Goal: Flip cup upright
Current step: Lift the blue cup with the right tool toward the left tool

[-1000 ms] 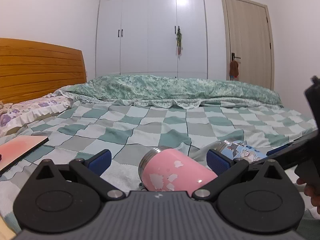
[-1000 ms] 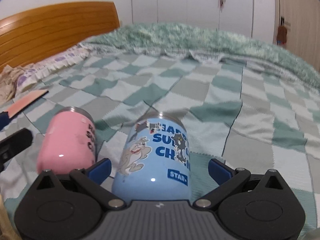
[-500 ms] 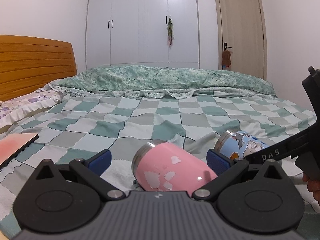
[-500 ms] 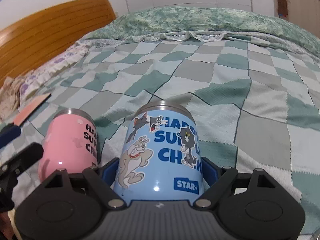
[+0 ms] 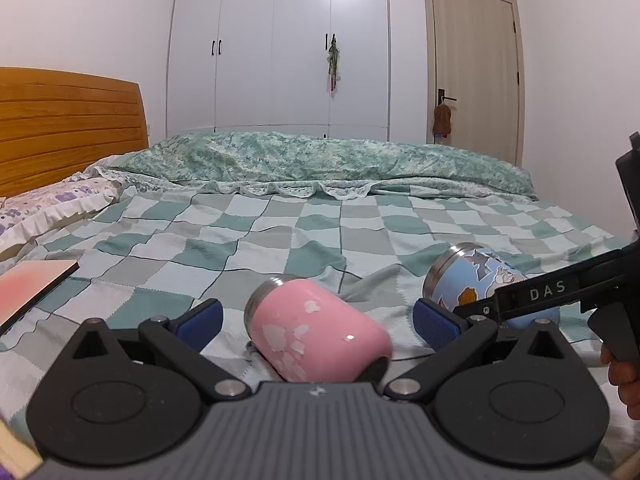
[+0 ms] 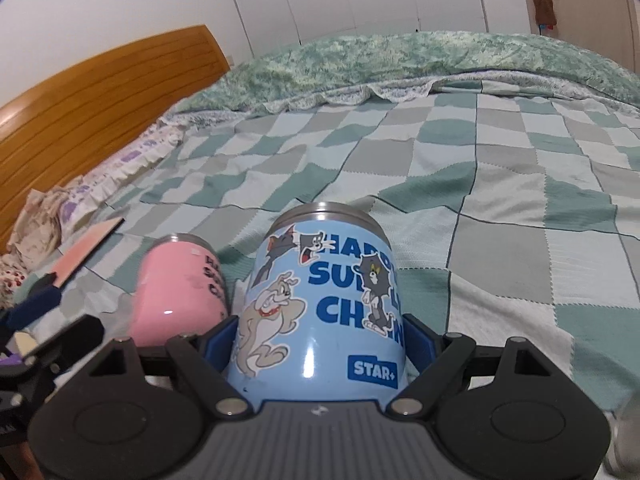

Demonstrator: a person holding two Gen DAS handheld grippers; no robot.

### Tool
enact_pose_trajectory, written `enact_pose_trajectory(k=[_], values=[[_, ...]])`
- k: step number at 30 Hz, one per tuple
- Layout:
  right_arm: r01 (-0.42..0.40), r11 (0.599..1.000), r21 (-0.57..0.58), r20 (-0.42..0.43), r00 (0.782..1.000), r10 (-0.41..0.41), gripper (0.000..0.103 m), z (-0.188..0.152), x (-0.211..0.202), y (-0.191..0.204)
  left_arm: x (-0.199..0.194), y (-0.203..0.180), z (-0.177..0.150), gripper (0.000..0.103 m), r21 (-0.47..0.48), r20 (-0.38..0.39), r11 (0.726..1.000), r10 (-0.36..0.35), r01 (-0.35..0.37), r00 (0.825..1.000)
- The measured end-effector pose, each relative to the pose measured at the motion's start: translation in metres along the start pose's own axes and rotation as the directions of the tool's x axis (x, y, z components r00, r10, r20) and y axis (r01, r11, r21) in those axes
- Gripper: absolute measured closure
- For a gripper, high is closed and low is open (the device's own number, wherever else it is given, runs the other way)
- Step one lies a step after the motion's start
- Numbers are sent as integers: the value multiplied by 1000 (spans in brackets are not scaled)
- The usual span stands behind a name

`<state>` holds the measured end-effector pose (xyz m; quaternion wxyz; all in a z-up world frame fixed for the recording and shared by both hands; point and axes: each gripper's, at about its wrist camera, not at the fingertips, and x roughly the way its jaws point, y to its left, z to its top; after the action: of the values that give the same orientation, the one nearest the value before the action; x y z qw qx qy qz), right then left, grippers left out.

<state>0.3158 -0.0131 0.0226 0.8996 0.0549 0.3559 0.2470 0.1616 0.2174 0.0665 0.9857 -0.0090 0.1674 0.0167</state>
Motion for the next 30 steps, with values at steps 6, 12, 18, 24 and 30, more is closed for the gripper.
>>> enact_pose_trajectory(k=[6, 12, 18, 24, 30], values=[[5, 999, 35, 22, 1000, -6, 19, -22, -48, -4, -31, -17, -1, 0, -8, 12, 999, -31, 31, 999], [53, 994, 96, 1, 999, -53, 19, -57, -86, -22, -54, -40, -14, 0, -29, -3, 996, -90, 90, 996], [131, 984, 124, -15, 991, -130, 19, -95, -115, -41, -67, -63, -35, 0, -47, -41, 991, -127, 125, 991], [178, 974, 141, -43, 984, -174, 19, -118, -118, -51, -74, -83, -50, 0, -39, -90, 991, -130, 127, 987], [169, 976, 139, -41, 985, -165, 19, -119, -113, -54, -87, -92, -56, 0, -45, -102, 992, -121, 117, 987]])
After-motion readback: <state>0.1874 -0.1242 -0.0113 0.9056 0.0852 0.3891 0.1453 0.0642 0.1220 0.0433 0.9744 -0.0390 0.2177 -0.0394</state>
